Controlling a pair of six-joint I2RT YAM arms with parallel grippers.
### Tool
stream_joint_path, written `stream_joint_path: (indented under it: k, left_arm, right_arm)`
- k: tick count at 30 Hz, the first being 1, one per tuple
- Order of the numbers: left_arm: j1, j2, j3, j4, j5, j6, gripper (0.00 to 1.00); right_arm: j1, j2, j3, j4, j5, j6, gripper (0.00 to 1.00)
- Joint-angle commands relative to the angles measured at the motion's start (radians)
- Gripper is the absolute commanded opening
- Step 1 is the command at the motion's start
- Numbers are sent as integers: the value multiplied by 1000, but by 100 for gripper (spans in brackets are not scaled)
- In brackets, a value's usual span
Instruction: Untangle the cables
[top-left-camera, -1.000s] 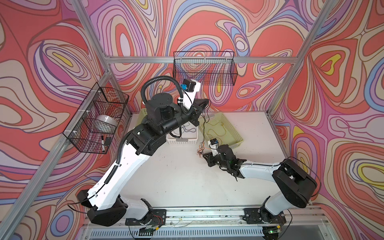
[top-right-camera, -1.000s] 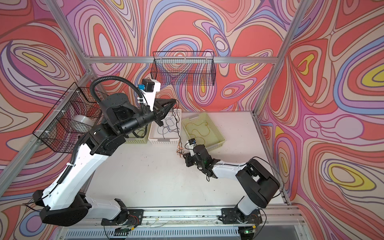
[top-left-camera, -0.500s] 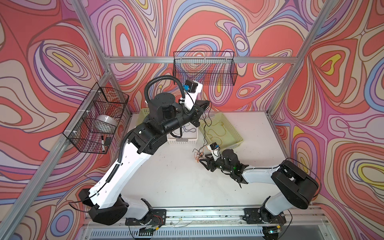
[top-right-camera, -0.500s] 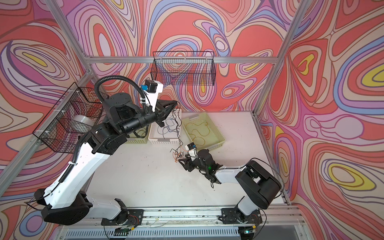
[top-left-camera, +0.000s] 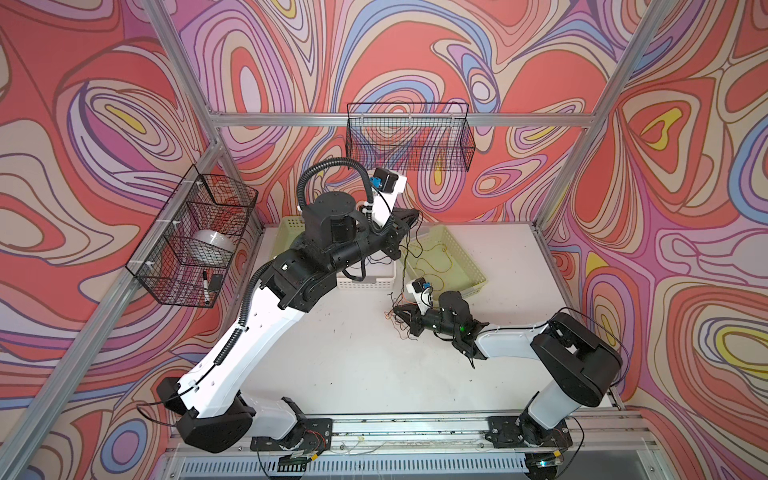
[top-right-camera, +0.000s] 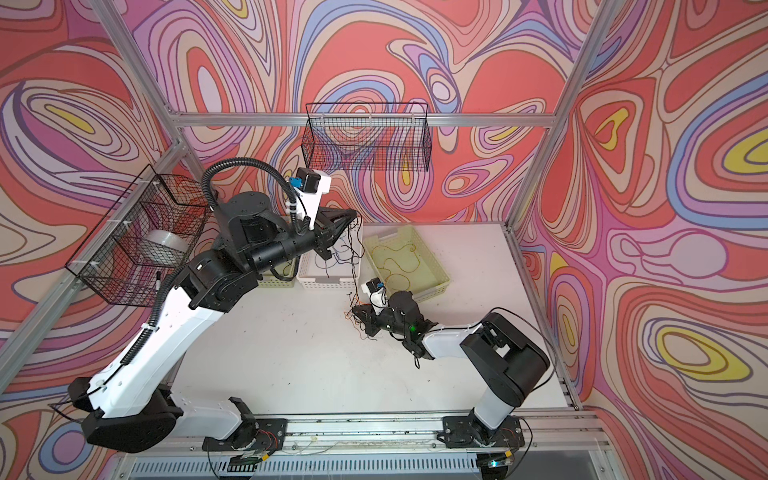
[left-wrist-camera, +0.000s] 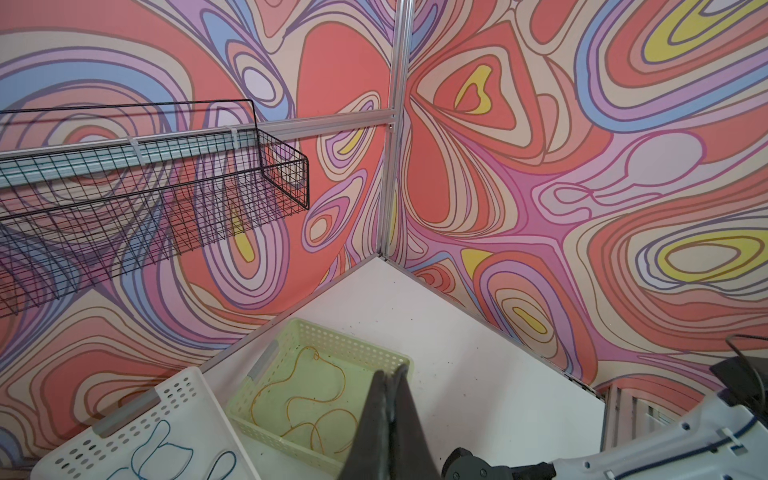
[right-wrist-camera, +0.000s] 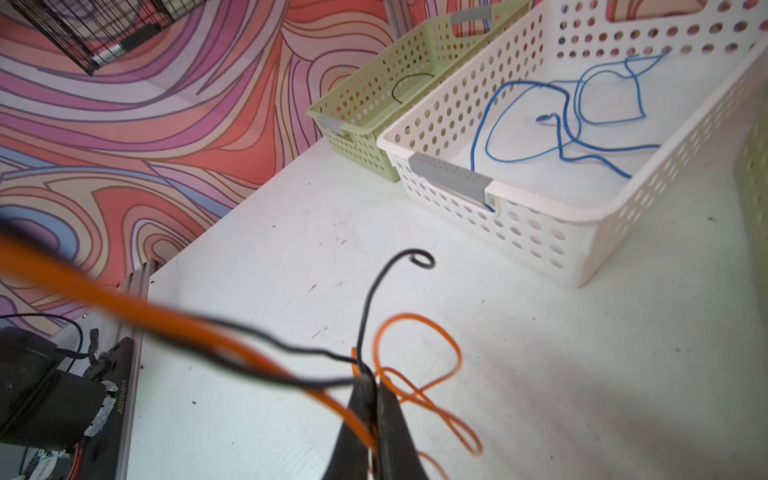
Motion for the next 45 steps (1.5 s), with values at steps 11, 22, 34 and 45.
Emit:
stream_joint_path:
  k: [11,22,34,45]
  left_arm:
    - [241,-73,42,-133,-51,27,0]
    - [444,-299,-725,175,238,-172,4]
    - [454,-289,-957,142,190,-10,100]
    - [165,-105,-912,244,245,158,77]
  right_arm:
    - [-2,-165,-30,-485,271,8,0]
    - [-8,-386,30,-902,526,17,0]
    - [-19,-500,-7,-801,402,-117,0]
    - [-19,-476,22,-764,327,-213,0]
